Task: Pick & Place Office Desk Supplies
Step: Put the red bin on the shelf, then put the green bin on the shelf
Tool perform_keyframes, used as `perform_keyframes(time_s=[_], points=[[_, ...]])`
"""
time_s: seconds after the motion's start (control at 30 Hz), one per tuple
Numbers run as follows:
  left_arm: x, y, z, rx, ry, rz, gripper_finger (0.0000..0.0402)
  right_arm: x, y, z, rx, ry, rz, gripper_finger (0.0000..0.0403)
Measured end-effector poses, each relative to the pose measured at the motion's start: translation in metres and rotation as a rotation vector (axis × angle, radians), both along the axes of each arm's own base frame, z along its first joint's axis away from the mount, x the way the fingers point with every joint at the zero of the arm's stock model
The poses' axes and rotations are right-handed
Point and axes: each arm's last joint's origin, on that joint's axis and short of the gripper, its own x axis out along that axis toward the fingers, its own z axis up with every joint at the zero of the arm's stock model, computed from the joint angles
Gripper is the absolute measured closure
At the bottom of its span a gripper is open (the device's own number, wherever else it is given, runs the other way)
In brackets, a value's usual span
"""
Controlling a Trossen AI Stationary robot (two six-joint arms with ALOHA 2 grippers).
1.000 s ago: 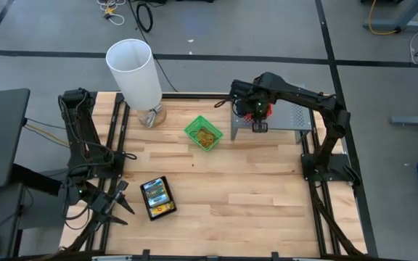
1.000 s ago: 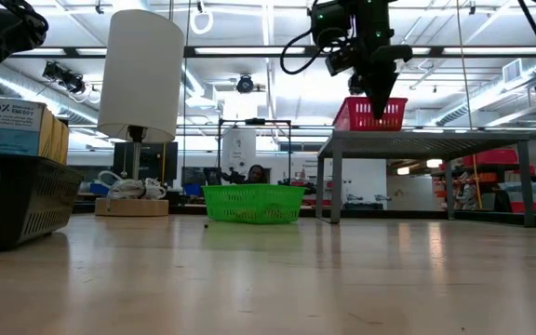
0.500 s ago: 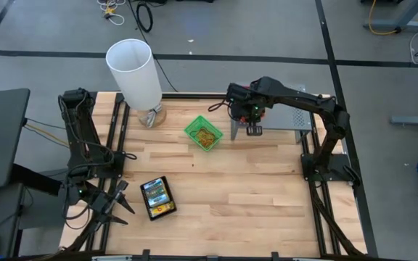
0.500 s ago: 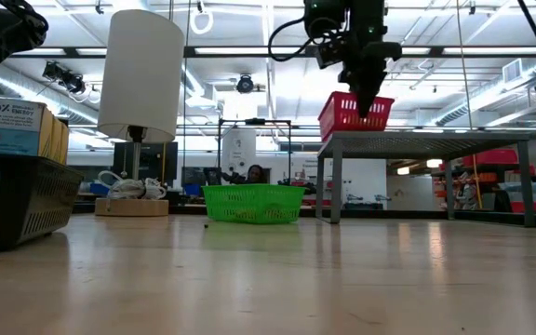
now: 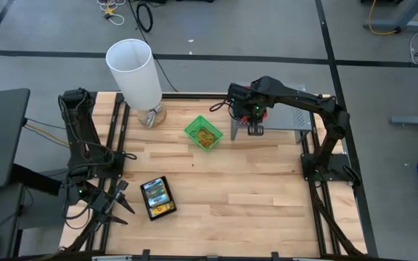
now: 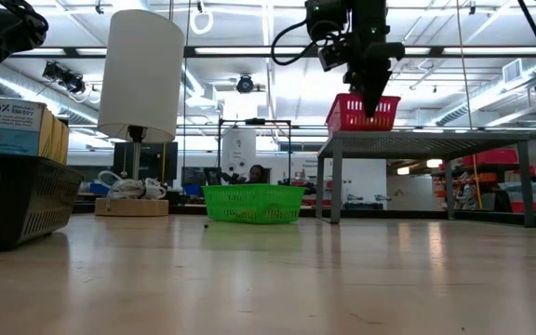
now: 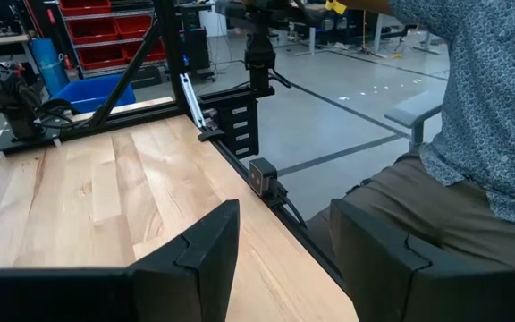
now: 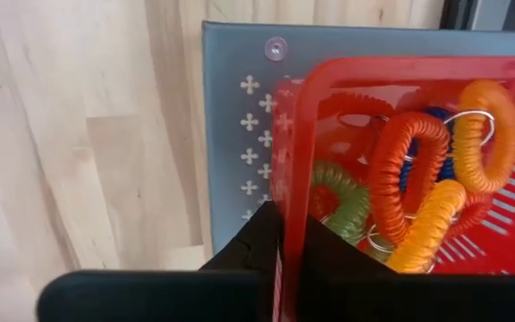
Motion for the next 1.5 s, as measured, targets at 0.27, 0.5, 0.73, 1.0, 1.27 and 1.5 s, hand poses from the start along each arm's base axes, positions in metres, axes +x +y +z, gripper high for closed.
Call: perform_keyframes(time_s=[0.27, 0.5, 0.73, 1.0, 1.27, 1.5], points=[[0.000, 0.000, 0.000, 0.000, 0.000, 0.000, 0.0220, 0.000, 0.000, 0.000, -0.016, 0.004, -0.016, 0.0354], [0.000, 0.000, 0.000, 0.000, 0.000, 0.000, 0.0220, 0.000, 0.000, 0.000, -0.043, 0.010, -0.036, 0.0313], [0.000, 0.000, 0.000, 0.001, 0.000, -0.001, 0.0220, 0.003, 0.008, 0.001, -0.088, 0.020, -0.022, 0.0261], [0.000, 0.000, 0.000, 0.000, 0.000, 0.000, 0.0220, 0.009, 0.026, 0.001, -0.120, 0.016, 0.001, 0.0236], [0.000, 0.000, 0.000, 0.000, 0.000, -0.001, 0.0220, 0.012, 0.036, 0.010, -0.206, 0.014, 0.018, 0.0236], [0.000, 0.000, 0.000, 0.000, 0.001, 0.000, 0.0220, 0.014, 0.041, 0.047, -0.223, -0.131, 0.047, 0.0236]])
